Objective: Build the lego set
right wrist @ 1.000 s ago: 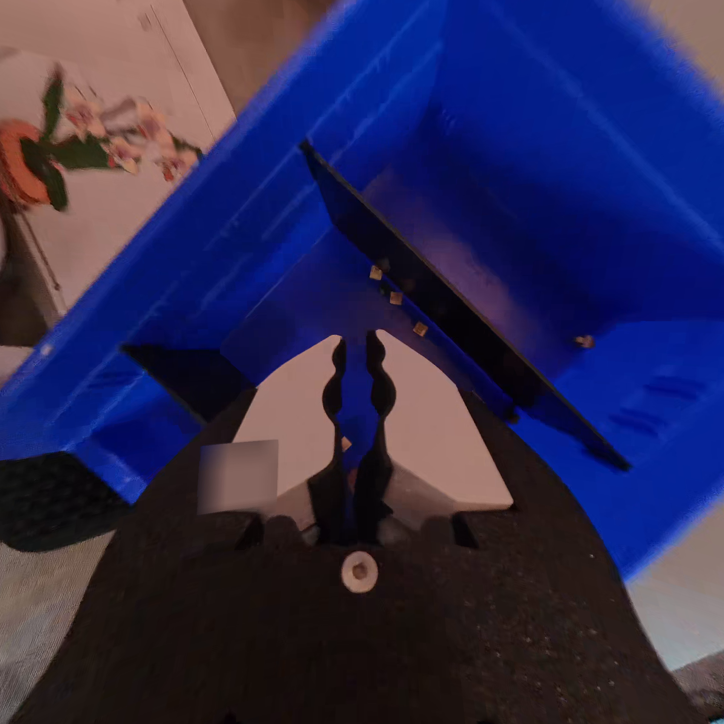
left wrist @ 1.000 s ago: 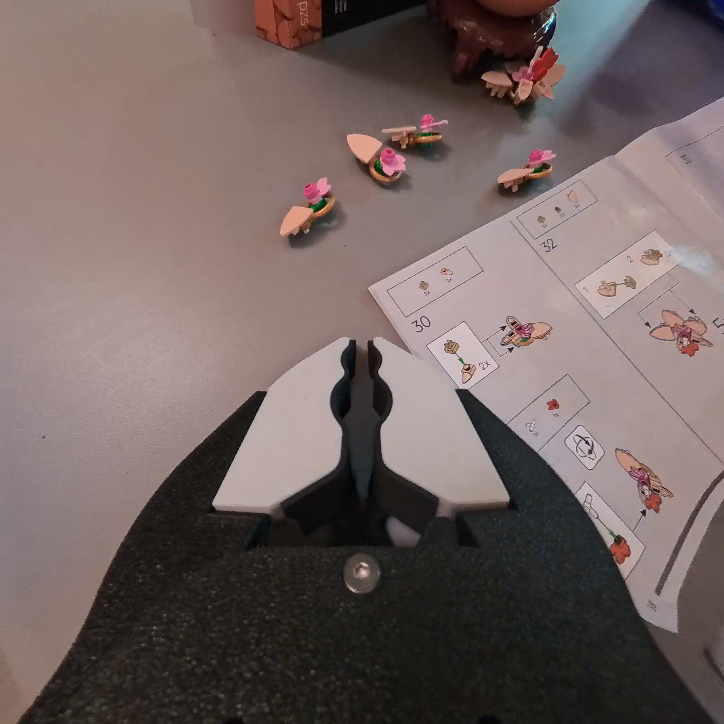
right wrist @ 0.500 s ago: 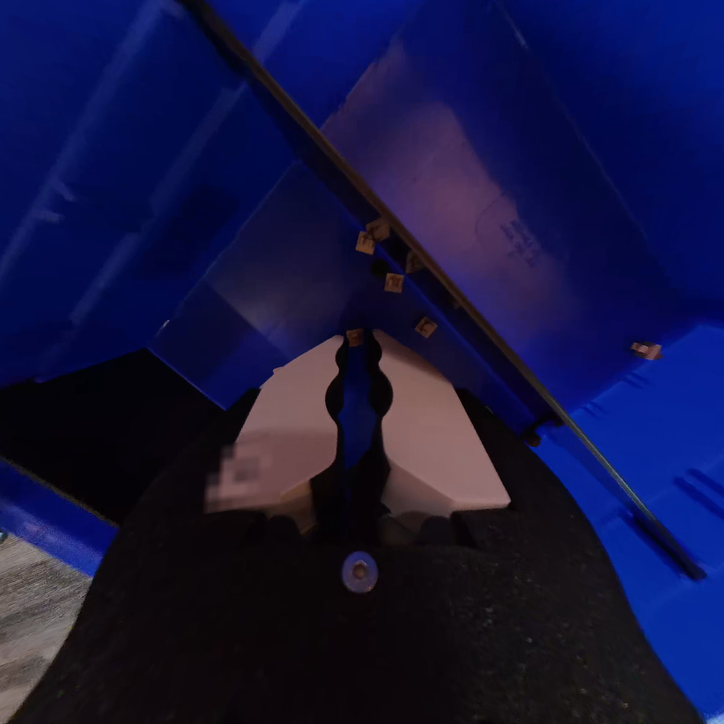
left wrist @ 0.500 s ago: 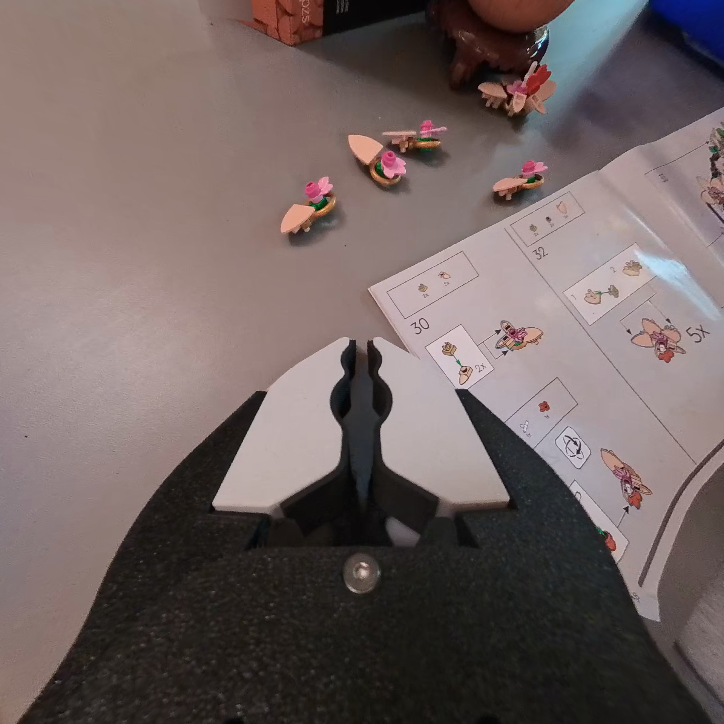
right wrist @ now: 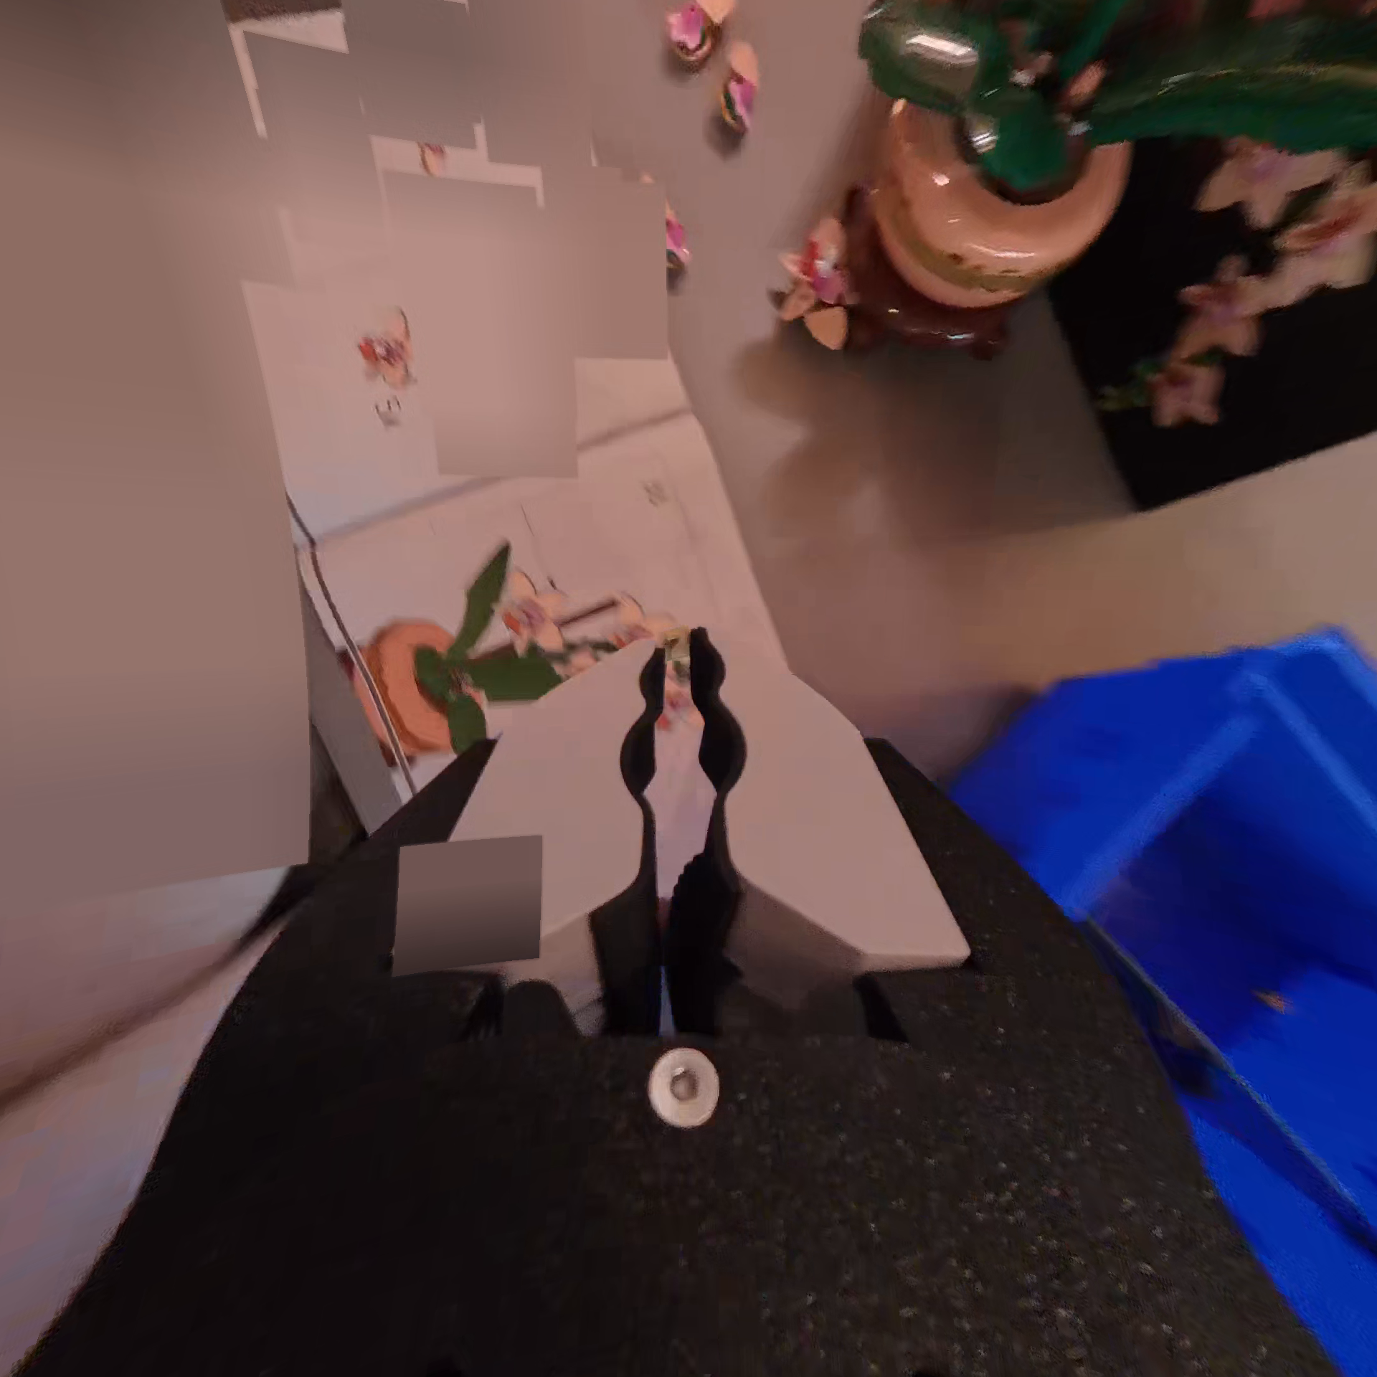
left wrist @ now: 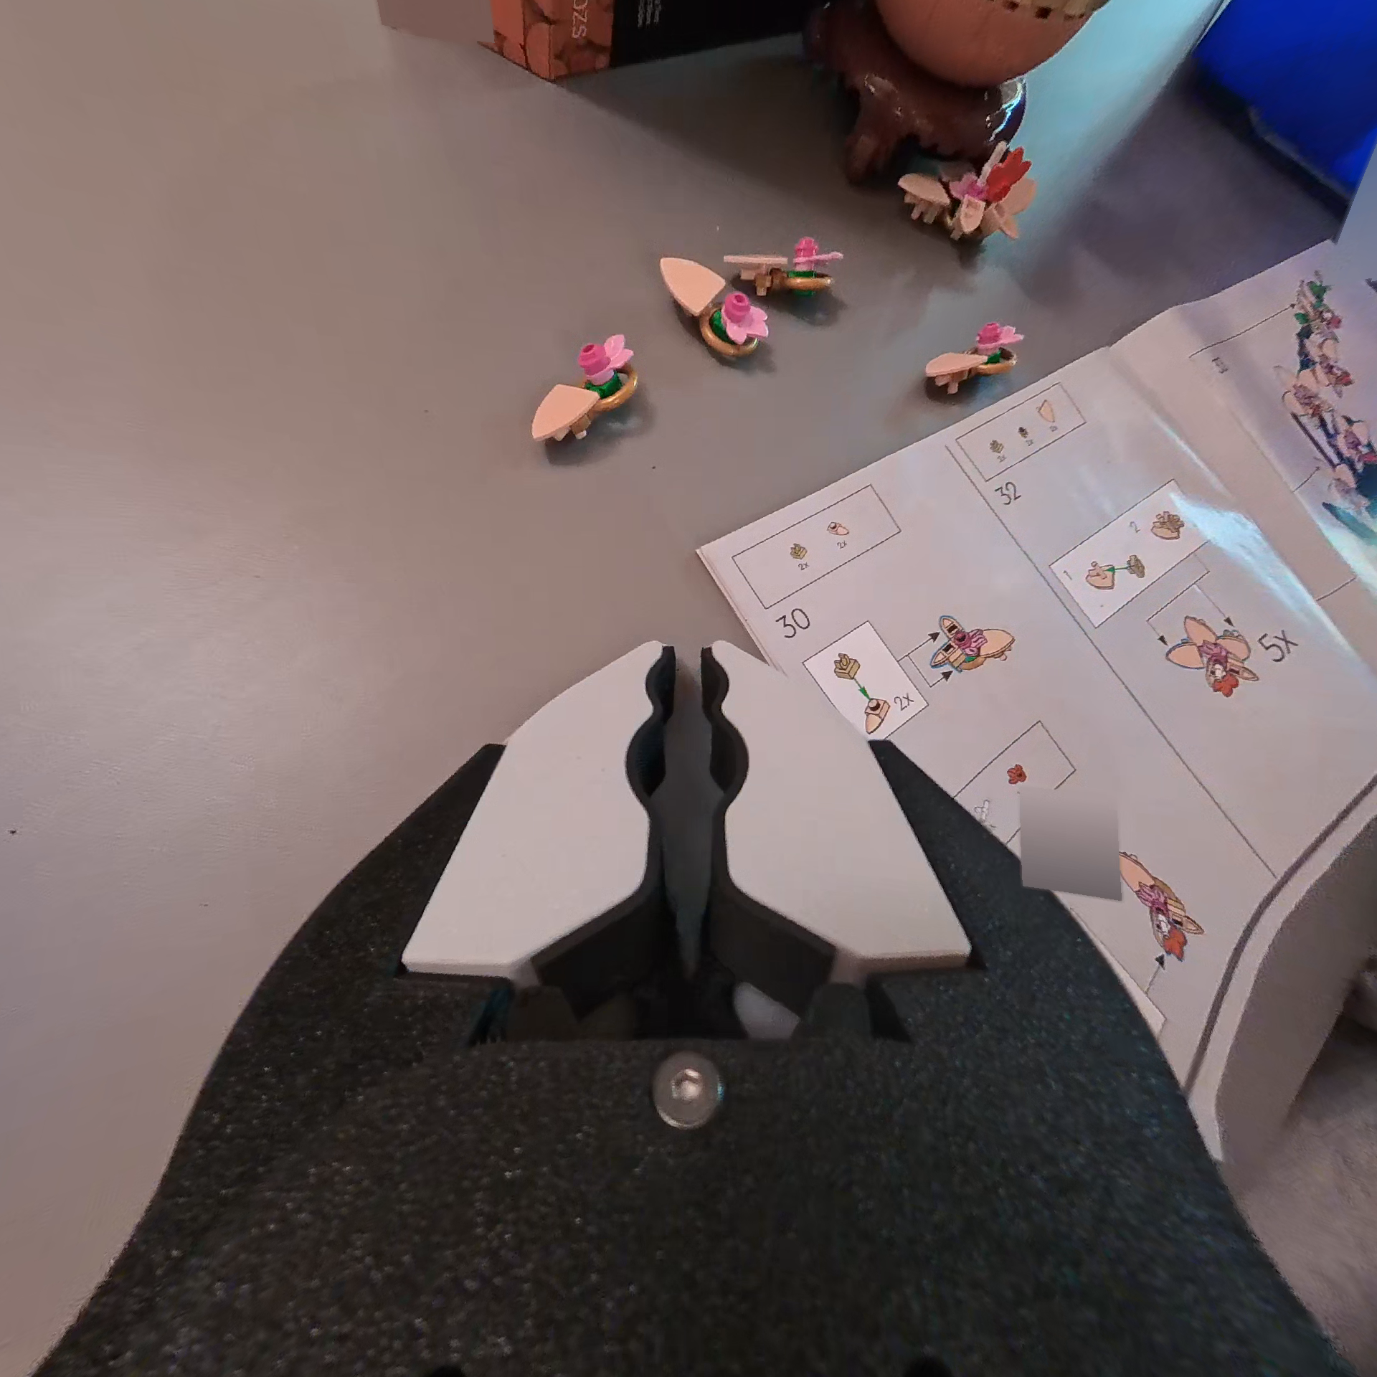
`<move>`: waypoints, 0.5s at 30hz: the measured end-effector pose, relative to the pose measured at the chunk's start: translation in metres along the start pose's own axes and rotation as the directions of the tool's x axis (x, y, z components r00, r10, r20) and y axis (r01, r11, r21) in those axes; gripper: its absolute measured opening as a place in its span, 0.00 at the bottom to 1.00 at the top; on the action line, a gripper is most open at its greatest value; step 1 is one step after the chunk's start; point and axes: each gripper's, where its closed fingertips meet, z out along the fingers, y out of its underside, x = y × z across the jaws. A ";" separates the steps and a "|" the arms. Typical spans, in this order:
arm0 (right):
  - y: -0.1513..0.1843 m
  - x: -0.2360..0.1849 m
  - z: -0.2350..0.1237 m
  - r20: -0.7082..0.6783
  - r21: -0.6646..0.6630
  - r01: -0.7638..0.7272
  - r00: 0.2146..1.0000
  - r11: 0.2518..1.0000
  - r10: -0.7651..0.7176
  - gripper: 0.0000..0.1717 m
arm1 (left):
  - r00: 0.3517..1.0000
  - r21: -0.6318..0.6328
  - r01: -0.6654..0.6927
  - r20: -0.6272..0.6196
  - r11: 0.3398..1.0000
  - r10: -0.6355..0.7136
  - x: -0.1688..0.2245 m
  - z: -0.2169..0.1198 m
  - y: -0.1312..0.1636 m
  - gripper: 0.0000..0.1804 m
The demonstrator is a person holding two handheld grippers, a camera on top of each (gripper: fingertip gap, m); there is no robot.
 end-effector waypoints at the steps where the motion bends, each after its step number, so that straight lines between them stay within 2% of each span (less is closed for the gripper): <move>1: -0.001 -0.006 0.018 0.010 0.010 -0.045 0.999 0.999 0.045 0.03 | 1.000 0.000 0.011 -0.010 1.000 -0.011 0.000 0.000 0.000 0.04; 4: -0.009 -0.016 0.067 0.077 0.082 -0.196 0.979 0.977 0.189 0.03 | 0.999 0.001 0.029 -0.026 1.000 -0.029 0.000 0.000 0.000 0.04; 6: -0.012 -0.013 0.086 0.108 0.096 -0.268 0.960 0.959 0.257 0.03 | 1.000 -0.001 0.013 -0.024 1.000 -0.013 0.001 0.000 0.000 0.04; 8: 0.004 -0.010 0.101 0.080 -0.014 -0.255 0.963 0.967 0.255 0.04 | 0.999 -0.007 -0.013 -0.031 1.000 0.013 0.005 0.001 0.001 0.04; 9: 0.011 -0.011 0.105 0.074 -0.064 -0.238 0.967 0.969 0.243 0.04 | 0.999 -0.008 -0.021 -0.031 1.000 0.020 0.005 0.001 0.001 0.04; 11: 0.019 -0.015 0.109 0.085 -0.119 -0.211 0.971 0.970 0.222 0.14 | 0.999 -0.008 -0.023 -0.030 1.000 0.023 0.005 0.001 0.001 0.04; 13: 0.021 -0.015 0.108 0.075 -0.129 -0.193 0.976 0.973 0.203 0.20 | 0.999 -0.008 -0.022 -0.031 1.000 0.022 0.005 0.001 0.001 0.04; 15: 0.017 -0.015 0.099 0.072 -0.109 -0.185 0.979 0.977 0.193 0.20 | 0.999 -0.008 -0.019 -0.033 1.000 0.018 0.005 0.001 0.001 0.04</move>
